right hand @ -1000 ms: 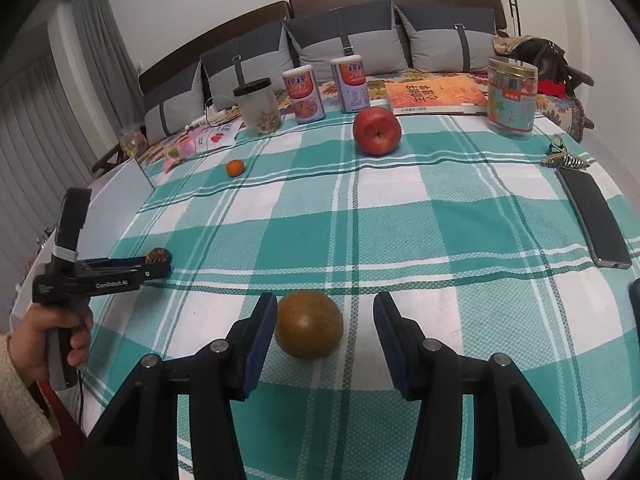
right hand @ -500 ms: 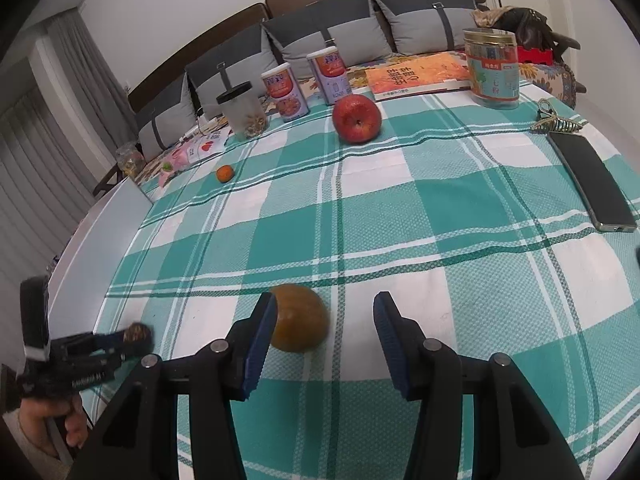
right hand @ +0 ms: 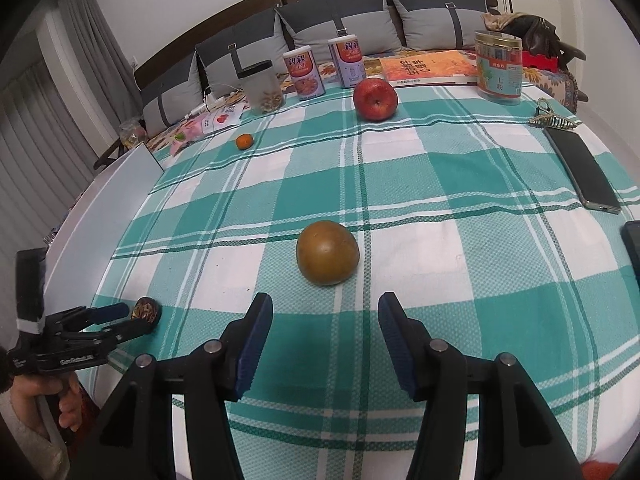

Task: Organize fruits

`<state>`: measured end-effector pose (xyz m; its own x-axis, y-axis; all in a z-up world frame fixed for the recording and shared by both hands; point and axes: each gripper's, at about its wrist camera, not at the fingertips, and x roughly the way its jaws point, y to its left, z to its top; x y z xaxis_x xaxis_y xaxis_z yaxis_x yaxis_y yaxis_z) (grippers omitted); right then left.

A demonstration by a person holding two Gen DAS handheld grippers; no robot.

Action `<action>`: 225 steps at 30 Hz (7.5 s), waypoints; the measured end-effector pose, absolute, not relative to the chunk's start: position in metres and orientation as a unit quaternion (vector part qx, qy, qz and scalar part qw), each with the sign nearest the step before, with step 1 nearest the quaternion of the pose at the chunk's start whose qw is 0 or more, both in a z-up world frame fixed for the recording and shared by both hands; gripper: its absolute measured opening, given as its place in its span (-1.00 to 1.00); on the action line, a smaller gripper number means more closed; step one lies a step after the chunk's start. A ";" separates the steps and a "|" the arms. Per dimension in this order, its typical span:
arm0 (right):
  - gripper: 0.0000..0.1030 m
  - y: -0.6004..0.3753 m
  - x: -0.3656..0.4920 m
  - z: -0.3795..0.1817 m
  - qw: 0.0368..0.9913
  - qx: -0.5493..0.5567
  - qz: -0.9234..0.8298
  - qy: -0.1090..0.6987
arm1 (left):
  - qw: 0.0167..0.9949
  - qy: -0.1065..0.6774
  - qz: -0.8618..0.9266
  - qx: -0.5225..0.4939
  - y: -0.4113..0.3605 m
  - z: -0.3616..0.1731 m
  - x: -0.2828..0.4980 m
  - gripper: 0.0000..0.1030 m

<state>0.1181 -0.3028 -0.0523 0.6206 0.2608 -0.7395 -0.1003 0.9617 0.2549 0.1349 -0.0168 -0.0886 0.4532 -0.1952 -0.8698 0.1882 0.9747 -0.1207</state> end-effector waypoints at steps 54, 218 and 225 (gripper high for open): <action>-0.08 0.210 0.175 0.092 0.725 -0.131 0.444 0.510 | 0.853 0.480 0.106 -0.173 0.354 0.053 0.107 -0.20; 0.45 -0.268 0.230 -0.026 0.849 0.012 0.128 0.513 | 0.898 0.431 -0.058 -0.071 0.034 -0.036 0.103 0.55; 0.56 -0.296 0.163 -0.033 0.850 0.056 0.092 0.515 | 0.877 0.467 -0.088 -0.068 0.020 -0.050 0.096 0.59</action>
<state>0.1630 -0.2958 -0.0333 0.4529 0.2147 -0.8653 -0.0992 0.9767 0.1904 0.0956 0.0195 -0.0501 0.5479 -0.2167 -0.8080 0.0905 0.9755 -0.2003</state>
